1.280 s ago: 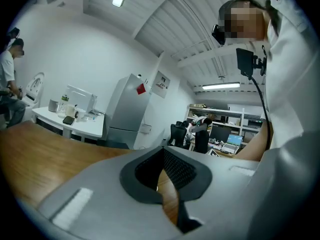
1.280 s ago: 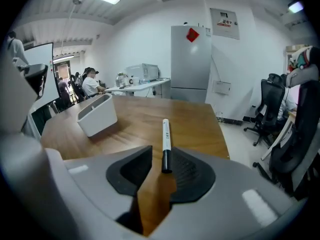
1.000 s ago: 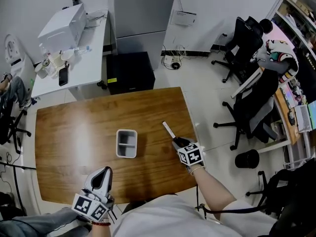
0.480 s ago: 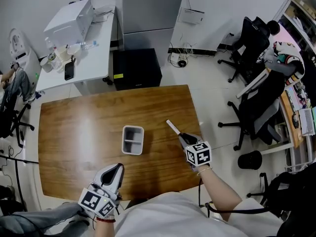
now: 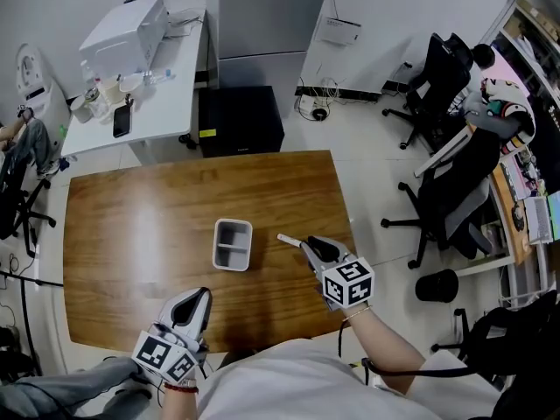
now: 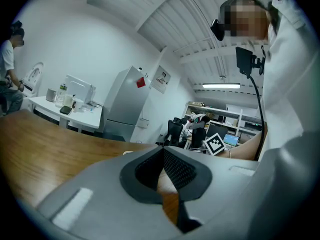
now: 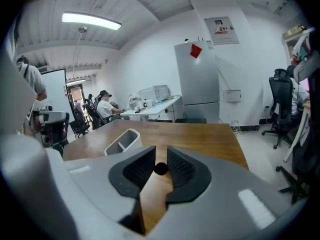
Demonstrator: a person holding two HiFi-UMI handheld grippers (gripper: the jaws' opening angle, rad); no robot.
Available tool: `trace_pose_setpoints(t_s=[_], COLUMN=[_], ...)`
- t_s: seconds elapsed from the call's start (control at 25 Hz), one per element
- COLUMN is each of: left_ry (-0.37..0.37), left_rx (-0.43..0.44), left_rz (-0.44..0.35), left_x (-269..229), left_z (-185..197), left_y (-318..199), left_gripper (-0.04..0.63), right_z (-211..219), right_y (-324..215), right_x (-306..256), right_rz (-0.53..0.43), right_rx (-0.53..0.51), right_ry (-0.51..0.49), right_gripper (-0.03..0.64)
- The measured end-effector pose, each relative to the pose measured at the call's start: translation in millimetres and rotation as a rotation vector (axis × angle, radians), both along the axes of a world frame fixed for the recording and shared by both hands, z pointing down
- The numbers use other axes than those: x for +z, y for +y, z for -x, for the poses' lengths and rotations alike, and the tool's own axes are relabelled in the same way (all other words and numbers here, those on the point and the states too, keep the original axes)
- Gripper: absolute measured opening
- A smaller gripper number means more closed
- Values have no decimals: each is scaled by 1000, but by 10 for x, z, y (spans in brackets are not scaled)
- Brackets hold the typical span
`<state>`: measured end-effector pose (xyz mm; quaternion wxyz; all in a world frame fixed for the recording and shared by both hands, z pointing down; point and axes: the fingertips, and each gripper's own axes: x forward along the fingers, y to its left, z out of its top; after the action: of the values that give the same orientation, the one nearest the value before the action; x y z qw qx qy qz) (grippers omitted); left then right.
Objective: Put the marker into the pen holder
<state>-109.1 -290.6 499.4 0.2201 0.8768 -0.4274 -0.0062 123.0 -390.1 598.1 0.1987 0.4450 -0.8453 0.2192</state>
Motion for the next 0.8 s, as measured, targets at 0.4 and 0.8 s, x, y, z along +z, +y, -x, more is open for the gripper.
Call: trace_pose_setpoints(t_s=[0.4, 0.8], left_ry=[2, 3], left_rx=[-5, 8], left_rz=[12, 25], left_x=[32, 97], left_z=[17, -46], left_y=[7, 17], left_gripper=[0, 0], right_z=[120, -211], right_y=[-106, 259], right_x=[-98, 1120], right_rz=[-65, 148], right_rx=[-28, -145], right_ry=[18, 390], right_gripper=[9, 138])
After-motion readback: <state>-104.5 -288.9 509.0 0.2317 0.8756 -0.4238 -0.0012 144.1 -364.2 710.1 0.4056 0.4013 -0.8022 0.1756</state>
